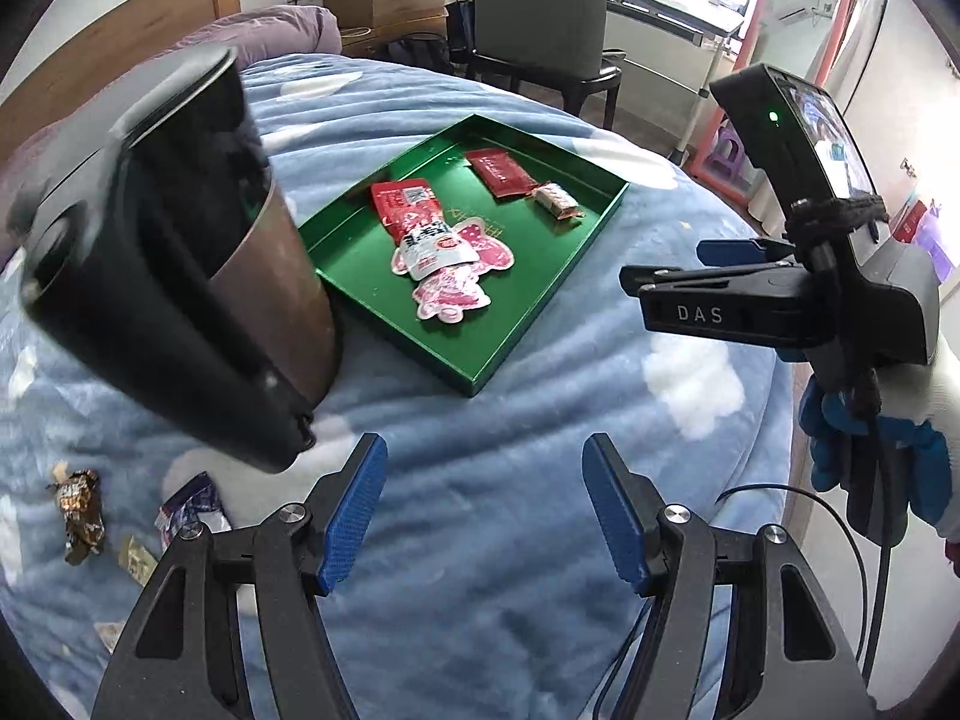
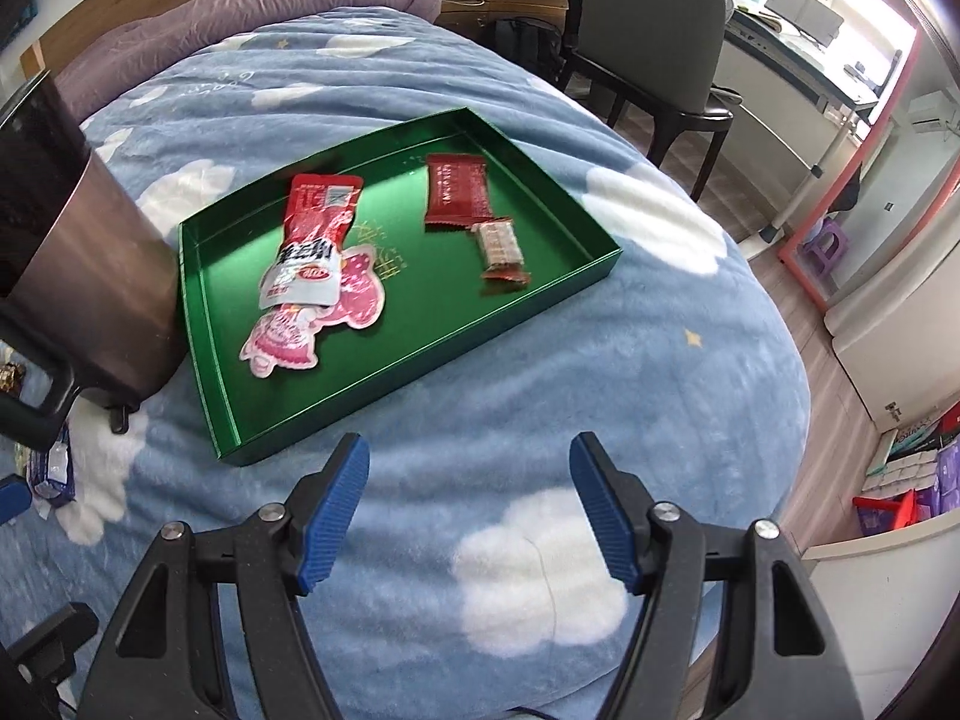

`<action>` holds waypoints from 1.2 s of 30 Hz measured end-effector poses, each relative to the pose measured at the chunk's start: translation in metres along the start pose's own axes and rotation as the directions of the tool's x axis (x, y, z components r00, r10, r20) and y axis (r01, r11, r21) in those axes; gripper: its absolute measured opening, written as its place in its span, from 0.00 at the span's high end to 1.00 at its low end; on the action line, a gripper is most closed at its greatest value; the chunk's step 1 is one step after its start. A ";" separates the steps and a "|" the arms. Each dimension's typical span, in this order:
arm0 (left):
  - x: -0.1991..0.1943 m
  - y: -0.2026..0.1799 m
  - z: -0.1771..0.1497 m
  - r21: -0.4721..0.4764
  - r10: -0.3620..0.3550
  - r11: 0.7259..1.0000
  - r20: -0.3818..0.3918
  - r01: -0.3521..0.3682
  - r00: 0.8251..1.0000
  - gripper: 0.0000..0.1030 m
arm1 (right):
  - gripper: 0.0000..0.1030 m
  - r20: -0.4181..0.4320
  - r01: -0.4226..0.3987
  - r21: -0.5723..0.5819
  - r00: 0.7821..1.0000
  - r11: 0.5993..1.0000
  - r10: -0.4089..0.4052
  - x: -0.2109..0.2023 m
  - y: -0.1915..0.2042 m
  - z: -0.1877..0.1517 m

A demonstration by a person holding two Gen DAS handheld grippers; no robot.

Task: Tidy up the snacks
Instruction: 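Lift both open tools out of the tray toward the remaining snacks, then grasp the pink candy wrapper with left tool while right tool grasps the blue-white biscuit packet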

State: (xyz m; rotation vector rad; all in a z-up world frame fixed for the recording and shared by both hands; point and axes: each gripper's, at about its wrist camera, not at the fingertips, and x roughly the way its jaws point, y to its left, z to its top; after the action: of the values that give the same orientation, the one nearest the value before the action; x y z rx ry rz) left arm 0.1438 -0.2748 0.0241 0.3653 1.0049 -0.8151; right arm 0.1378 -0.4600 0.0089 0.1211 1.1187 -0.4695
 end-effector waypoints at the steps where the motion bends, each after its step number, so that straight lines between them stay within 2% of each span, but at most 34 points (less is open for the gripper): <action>1: -0.005 0.005 -0.006 -0.008 0.016 1.000 0.008 -0.016 1.000 0.40 | 0.00 -0.006 -0.010 -0.008 1.000 1.000 0.010 -0.001 0.005 -0.003; 5: -0.017 0.035 -0.032 -0.044 0.074 0.996 0.012 -0.073 0.997 0.40 | 0.00 -0.031 -0.048 -0.065 0.998 0.997 0.046 -0.003 0.031 -0.019; 12: -0.027 0.093 -0.080 -0.176 0.162 0.970 -0.057 -0.170 0.985 0.40 | 0.00 -0.050 -0.113 -0.191 0.993 0.975 0.106 -0.007 0.078 -0.033; 20: -0.037 0.147 -0.128 -0.339 0.251 0.894 -0.158 -0.291 0.955 0.40 | 0.00 -0.102 -0.230 -0.382 0.973 0.895 0.206 -0.011 0.141 -0.056; 22: -0.039 0.160 -0.140 -0.393 0.252 0.866 -0.191 -0.309 0.949 0.40 | 0.00 -0.122 -0.268 -0.414 0.963 0.870 0.239 -0.013 0.158 -0.061; 26: -0.049 0.193 -0.165 -0.520 0.253 0.782 -0.237 -0.342 0.938 0.40 | 0.00 -0.166 -0.348 -0.481 0.937 0.805 0.306 -0.019 0.197 -0.074; 32: -0.064 0.251 -0.198 -0.712 0.242 0.607 -0.257 -0.353 0.936 0.40 | 0.00 -0.206 -0.434 -0.541 0.899 0.721 0.387 -0.029 0.253 -0.085; 36: -0.066 0.282 -0.210 -0.783 0.235 0.521 -0.252 -0.340 0.939 0.40 | 0.00 -0.210 -0.459 -0.547 0.885 0.700 0.417 -0.027 0.281 -0.083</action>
State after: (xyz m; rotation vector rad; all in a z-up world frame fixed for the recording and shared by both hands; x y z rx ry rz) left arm 0.2102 0.0691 -0.0509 -0.2472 1.2802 0.0537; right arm 0.1774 -0.1728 -0.0429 -0.1409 1.2121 0.3302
